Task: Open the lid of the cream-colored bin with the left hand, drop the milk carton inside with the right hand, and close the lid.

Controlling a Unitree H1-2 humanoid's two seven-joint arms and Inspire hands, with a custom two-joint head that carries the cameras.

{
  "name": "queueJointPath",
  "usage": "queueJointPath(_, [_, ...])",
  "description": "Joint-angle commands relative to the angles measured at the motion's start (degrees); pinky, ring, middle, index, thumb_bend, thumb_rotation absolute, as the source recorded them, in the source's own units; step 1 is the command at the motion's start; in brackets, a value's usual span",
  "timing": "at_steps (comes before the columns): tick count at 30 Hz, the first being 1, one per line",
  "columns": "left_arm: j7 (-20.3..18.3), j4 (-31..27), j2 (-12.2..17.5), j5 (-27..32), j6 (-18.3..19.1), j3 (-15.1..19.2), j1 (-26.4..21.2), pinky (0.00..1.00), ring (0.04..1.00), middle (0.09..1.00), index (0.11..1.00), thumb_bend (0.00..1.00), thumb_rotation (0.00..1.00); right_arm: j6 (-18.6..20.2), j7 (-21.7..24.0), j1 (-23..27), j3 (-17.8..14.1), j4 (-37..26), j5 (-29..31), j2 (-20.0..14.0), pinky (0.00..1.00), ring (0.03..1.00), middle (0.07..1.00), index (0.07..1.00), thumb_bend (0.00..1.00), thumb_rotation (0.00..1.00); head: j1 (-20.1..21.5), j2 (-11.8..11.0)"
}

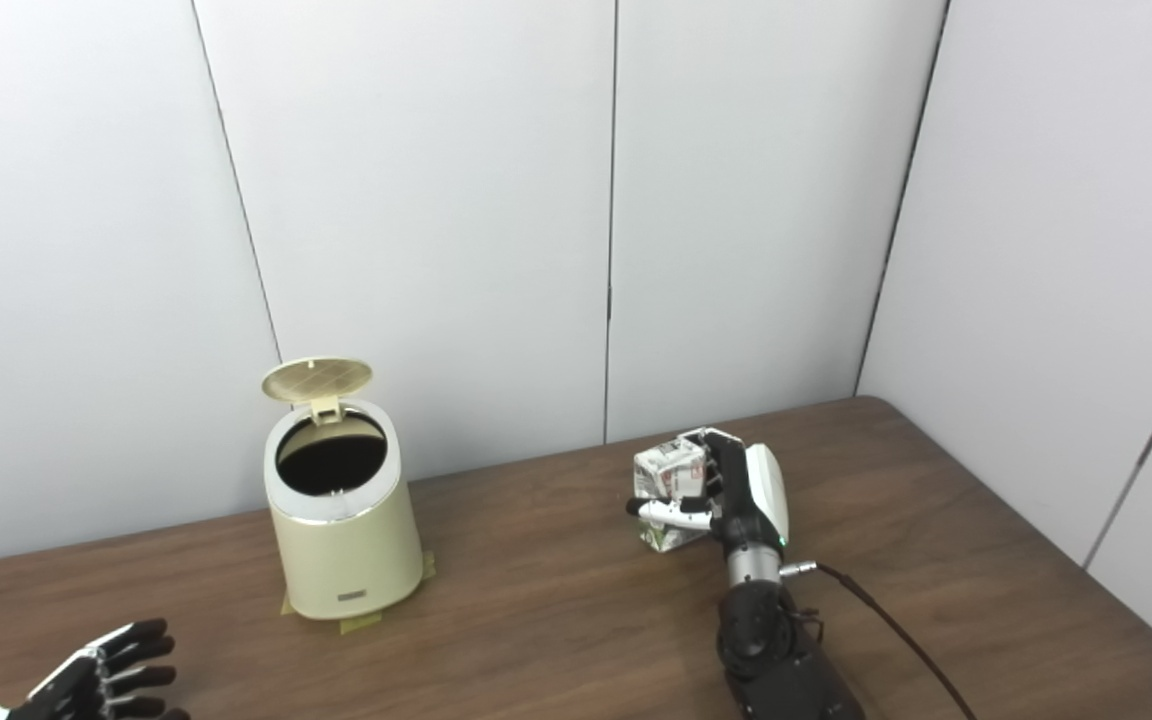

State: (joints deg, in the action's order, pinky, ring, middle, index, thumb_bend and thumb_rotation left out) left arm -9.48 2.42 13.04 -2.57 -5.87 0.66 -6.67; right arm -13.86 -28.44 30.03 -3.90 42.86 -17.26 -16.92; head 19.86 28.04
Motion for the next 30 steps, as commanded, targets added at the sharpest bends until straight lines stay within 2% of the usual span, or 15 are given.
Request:
queueJointPath(1, [0.52, -1.75, 0.56, -0.41, -1.06, 0.06, -1.45, 0.67, 0.73, 0.787, 0.799, 0.56, 0.01, -3.55, -1.86, 2.86, -0.18, -1.38, -0.57, -1.12, 0.31, 0.381, 0.443, 0.51, 0.52, 0.0, 0.06, 0.05])
queueJointPath(7, [0.54, -1.81, 0.48, -0.75, -0.59, -0.03, -1.46, 0.68, 0.733, 0.788, 0.799, 0.57, 0.02, -1.1, 0.05, 1.7, -0.53, -6.59, 0.23, -1.06, 0.35, 0.406, 0.45, 0.52, 0.52, 0.0, 0.02, 0.17])
queueJointPath(11, [0.56, -1.54, 0.29, -0.96, -0.8, -0.28, -1.48, 0.68, 0.731, 0.785, 0.795, 0.57, 0.03, -2.47, 2.07, 1.15, -0.74, -10.4, 1.38, -0.82, 0.35, 0.396, 0.443, 0.528, 0.52, 0.0, -0.73, 0.06])
queueJointPath(14, [0.94, -1.63, -0.02, -1.27, -0.51, -0.45, -1.41, 0.68, 0.739, 0.786, 0.791, 0.57, 0.01, -3.7, 2.47, 1.21, 0.2, -12.6, 0.19, -0.88, 0.33, 0.385, 0.44, 0.53, 0.52, 0.0, -1.48, -0.01])
queueJointPath(19, [1.04, -1.48, -0.49, -1.33, -0.77, -0.78, -1.45, 0.66, 0.738, 0.792, 0.789, 0.58, 0.0, 0.85, 5.47, 0.95, 1.08, -20.22, -0.31, 0.49, 0.28, 0.347, 0.426, 0.528, 0.52, 0.0, -3.16, -0.14])
queueJointPath(22, [1.23, -0.86, -1.08, -1.27, -1.61, -0.91, -1.56, 0.67, 0.73, 0.785, 0.784, 0.58, 0.0, 3.32, 8.82, 1.12, 1.58, -24.92, 1.16, 1.76, 0.33, 0.369, 0.436, 0.533, 0.52, 0.0, -4.66, -0.33])
queueJointPath(25, [1.24, 0.16, -1.95, -0.95, -2.19, -0.99, -1.77, 0.66, 0.73, 0.784, 0.783, 0.59, 0.0, 3.71, 11.89, 2.05, 2.22, -27.69, 2.33, 2.73, 0.35, 0.39, 0.452, 0.527, 0.52, 0.0, -6.58, -0.81])
queueJointPath(27, [1.49, 0.65, -2.5, -1.27, -2.48, -1.09, -1.88, 0.64, 0.724, 0.777, 0.779, 0.61, 0.02, 3.72, 12.88, 3.04, 2.49, -28.82, 2.46, 3.76, 0.33, 0.38, 0.453, 0.521, 0.52, 0.0, -7.47, -1.02])
queueJointPath(30, [1.63, 1.33, -3.24, -1.23, -2.81, -1.27, -2.06, 0.64, 0.73, 0.777, 0.782, 0.62, 0.05, 5.65, 13.76, 4.56, 2.64, -30.89, 2.43, 6.08, 0.32, 0.375, 0.456, 0.513, 0.53, 0.0, -9.3, -1.26])
